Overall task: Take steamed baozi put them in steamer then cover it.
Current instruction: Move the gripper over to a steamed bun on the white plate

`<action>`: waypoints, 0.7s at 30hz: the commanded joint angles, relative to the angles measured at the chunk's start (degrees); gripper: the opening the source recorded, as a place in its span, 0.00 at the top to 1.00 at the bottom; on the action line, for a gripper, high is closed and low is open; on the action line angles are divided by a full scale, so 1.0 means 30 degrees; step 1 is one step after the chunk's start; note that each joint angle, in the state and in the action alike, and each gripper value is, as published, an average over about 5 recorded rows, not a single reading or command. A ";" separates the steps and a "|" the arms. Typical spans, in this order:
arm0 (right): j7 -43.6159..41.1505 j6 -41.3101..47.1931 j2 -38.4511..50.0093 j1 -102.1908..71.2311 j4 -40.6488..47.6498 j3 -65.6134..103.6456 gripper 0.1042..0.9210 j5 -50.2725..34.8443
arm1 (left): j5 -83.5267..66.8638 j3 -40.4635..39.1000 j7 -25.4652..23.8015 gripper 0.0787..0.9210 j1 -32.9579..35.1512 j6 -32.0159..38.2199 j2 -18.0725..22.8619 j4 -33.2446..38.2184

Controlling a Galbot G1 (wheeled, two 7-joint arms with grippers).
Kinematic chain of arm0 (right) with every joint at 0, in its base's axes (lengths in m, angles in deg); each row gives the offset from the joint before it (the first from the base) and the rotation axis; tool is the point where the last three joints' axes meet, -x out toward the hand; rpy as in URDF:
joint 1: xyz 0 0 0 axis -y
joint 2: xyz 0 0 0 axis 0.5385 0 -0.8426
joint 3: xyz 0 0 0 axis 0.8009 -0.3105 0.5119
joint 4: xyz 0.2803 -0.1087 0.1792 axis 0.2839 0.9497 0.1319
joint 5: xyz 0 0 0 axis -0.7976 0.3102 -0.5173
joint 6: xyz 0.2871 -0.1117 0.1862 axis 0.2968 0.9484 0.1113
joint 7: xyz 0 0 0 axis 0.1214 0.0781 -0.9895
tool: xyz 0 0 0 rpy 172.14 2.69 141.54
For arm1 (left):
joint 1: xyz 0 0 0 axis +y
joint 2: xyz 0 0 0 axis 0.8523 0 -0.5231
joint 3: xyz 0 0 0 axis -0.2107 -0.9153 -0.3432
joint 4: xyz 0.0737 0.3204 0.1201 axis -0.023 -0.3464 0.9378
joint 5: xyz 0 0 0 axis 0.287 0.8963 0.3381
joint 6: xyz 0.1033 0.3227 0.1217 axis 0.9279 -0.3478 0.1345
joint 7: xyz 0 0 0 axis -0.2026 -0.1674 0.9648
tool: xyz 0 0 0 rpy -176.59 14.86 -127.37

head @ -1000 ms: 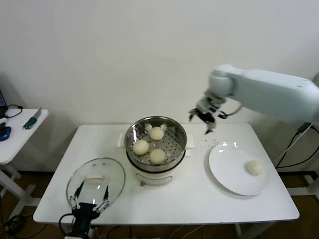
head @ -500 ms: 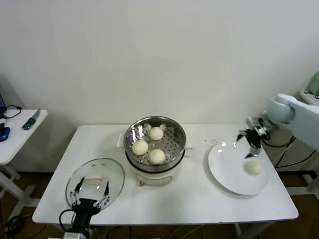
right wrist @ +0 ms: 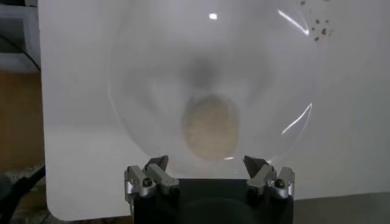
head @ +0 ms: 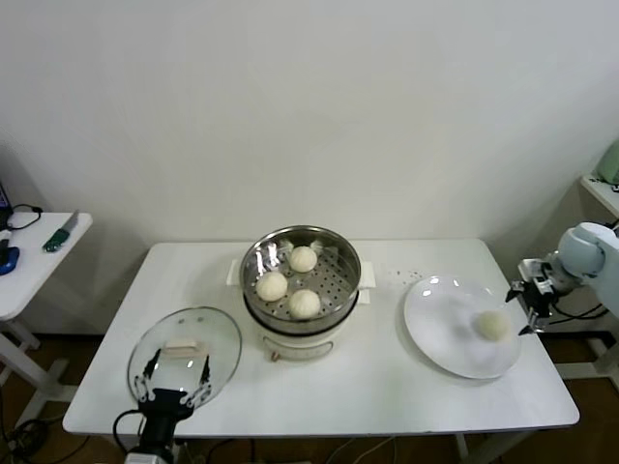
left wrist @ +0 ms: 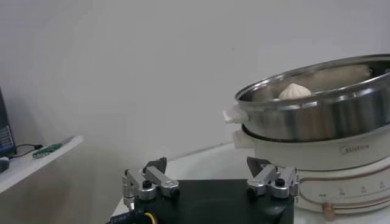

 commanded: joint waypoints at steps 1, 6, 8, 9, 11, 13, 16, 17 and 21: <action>-0.0008 -0.0572 -0.1643 -0.2206 0.2714 0.2382 0.12 0.1685 | 0.0075 0.0099 0.0011 0.12 -0.0001 -0.0062 -0.0024 -0.0095; 0.0055 -0.0553 -0.2829 -0.2035 0.3345 0.2265 0.12 0.1762 | 0.0055 0.0177 0.0011 0.12 -0.0036 -0.0089 -0.0083 -0.0185; 0.0065 -0.0533 -0.3268 -0.1886 0.3579 0.2055 0.12 0.1754 | 0.0053 0.0184 0.0012 0.12 -0.0075 -0.0111 -0.0096 -0.0222; 0.0064 -0.0516 -0.3440 -0.1818 0.3670 0.1929 0.12 0.1745 | 0.0052 0.0186 0.0014 0.12 -0.0100 -0.0117 -0.0098 -0.0237; 0.0061 -0.0497 -0.3725 -0.1732 0.3839 0.1691 0.12 0.1774 | 0.0052 0.0192 0.0019 0.12 -0.0147 -0.0128 -0.0098 -0.0263; 0.0052 -0.0489 -0.3917 -0.1684 0.3971 0.1507 0.12 0.1831 | 0.0045 0.0207 0.0023 0.12 -0.0186 -0.0135 -0.0100 -0.0284; 0.0003 -0.0516 -0.4074 -0.1612 0.4149 0.1283 0.12 0.1992 | 0.0011 0.0236 0.0024 0.12 -0.0228 -0.0149 -0.0112 -0.0305; -0.0023 -0.0534 -0.4106 -0.1583 0.4214 0.1226 0.12 0.2073 | 0.0001 0.0245 0.0025 0.12 -0.0245 -0.0151 -0.0117 -0.0316; -0.0140 -0.0707 -0.4235 -0.1509 0.4550 0.1170 0.12 0.2478 | -0.0014 0.0255 0.0026 0.12 -0.0301 -0.0156 -0.0130 -0.0364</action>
